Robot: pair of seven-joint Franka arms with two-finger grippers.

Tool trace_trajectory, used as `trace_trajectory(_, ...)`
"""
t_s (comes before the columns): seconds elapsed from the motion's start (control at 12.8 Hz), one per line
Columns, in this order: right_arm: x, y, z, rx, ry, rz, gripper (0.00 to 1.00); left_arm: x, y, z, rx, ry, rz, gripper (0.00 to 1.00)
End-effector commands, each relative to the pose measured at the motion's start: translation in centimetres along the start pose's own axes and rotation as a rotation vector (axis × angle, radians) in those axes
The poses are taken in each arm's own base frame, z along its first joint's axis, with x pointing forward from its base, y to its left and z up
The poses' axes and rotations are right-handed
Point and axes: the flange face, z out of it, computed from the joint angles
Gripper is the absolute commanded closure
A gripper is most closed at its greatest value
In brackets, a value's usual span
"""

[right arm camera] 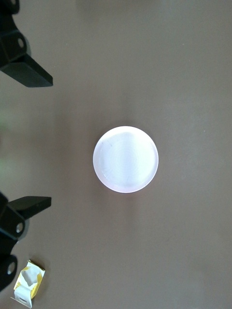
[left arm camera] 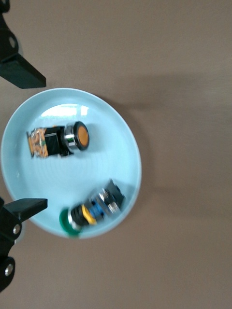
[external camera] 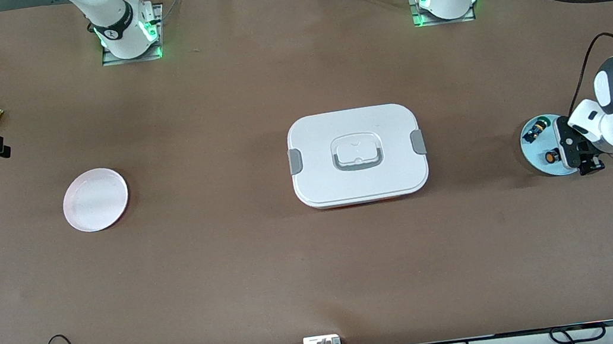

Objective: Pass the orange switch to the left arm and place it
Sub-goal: 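Lower the switch onto the blue plate and open the left gripper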

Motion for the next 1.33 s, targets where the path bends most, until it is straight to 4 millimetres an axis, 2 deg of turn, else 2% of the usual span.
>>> trace_trajectory(0.0,-1.6,-0.5,-0.9,0.000,0.004,0.011,0.00,2.8,0.7,-5.4,-0.059,-0.031,-0.084,0.00)
trace_trajectory(0.23,-1.5,-0.7,-1.4,-0.001,0.012,0.011,0.00,6.0,1.1,-10.0,-0.114,-0.054,-0.268,0.00)
trace_trajectory(0.39,-1.2,-1.0,-1.4,-0.003,0.018,0.006,0.00,9.0,1.7,-14.3,-0.117,-0.051,-0.368,0.00)
trace_trajectory(0.47,-1.2,-1.1,-2.1,-0.002,0.027,0.004,0.00,10.1,2.0,-16.4,-0.127,-0.031,-0.439,0.00)
trace_trajectory(0.7,-1.2,-1.0,-2.1,-0.001,0.027,-0.007,0.00,13.8,4.1,-22.5,-0.147,-0.029,-0.664,0.00)
trace_trajectory(0.86,-1.2,-0.9,-2.2,-0.002,0.030,-0.007,0.00,16.3,6.0,-26.0,-0.115,-0.053,-0.843,0.00)
trace_trajectory(1.01,-0.8,-1.5,-1.5,-0.005,0.015,-0.018,0.00,16.7,6.9,-27.3,-0.138,-0.005,-0.974,0.00)
trace_trajectory(1.09,-0.6,-2.6,-1.3,-0.007,0.012,-0.039,0.00,15.3,6.8,-27.8,-0.127,0.025,-1.060,0.00)
trace_trajectory(1.17,-0.6,-3.0,-1.3,-0.011,0.012,-0.044,0.00,15.4,7.0,-28.5,-0.094,0.048,-1.131,0.00)
trace_trajectory(1.25,-0.6,-3.0,-1.2,-0.013,0.011,-0.044,0.00,14.8,7.6,-28.2,-0.124,0.061,-1.226,0.00)
